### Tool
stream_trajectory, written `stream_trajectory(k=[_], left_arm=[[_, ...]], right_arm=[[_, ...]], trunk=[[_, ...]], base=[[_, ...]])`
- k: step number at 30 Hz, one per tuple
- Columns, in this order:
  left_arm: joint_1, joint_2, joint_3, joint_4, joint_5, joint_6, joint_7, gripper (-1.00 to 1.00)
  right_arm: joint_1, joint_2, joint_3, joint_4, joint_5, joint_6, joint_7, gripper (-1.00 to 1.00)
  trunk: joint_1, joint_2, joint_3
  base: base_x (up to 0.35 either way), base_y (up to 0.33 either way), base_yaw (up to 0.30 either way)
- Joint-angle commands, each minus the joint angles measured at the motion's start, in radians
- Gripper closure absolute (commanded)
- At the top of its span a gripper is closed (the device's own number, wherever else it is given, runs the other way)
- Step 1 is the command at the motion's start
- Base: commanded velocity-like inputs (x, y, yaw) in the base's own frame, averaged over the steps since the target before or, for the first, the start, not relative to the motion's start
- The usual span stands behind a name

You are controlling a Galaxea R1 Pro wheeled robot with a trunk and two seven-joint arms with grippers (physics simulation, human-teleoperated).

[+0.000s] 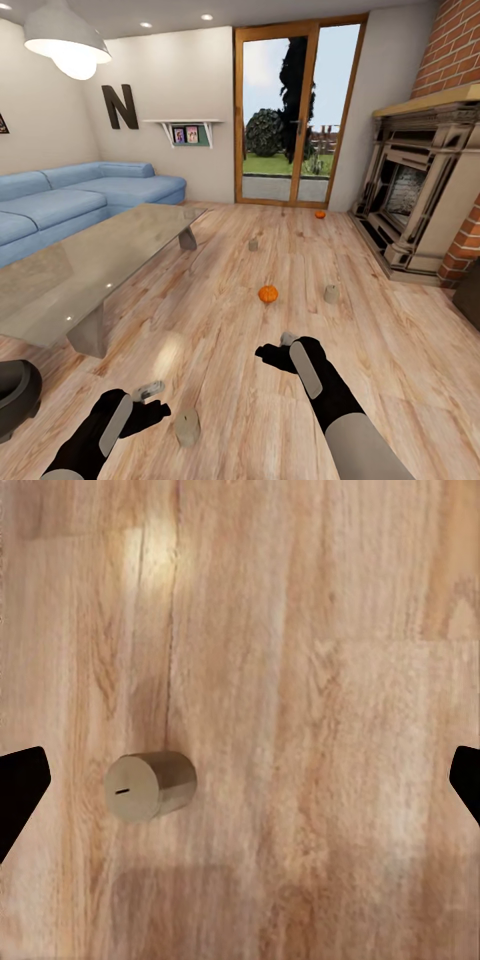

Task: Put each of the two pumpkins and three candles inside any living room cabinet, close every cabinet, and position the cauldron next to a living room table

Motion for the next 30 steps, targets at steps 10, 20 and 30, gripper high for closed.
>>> stream_trajectory(k=[10,20,30], left_arm=[[0.0,0.0,0.0,0.0,-0.001,0.0,0.0,-1.0],[0.0,-0.005,-0.002,0.0,0.001,-0.001,-0.001,-1.0],[0.0,-0.008,-0.007,0.001,-0.001,-0.002,-0.001,-1.0]], right_arm=[[0.0,0.001,0.001,0.001,-0.002,-0.001,0.0,-1.0],[0.0,0.0,0.0,0.002,-0.003,-0.001,0.0,-1.0],[0.0,0.0,0.0,0.002,-0.003,-0.001,0.0,-1.0]], trunk=[[0.0,0.0,0.0],[0.004,-0.007,-0.003],[0.042,-0.077,-0.034]], base=[[0.275,0.095,0.0],[0.115,0.022,0.0],[0.002,0.0,0.0]])
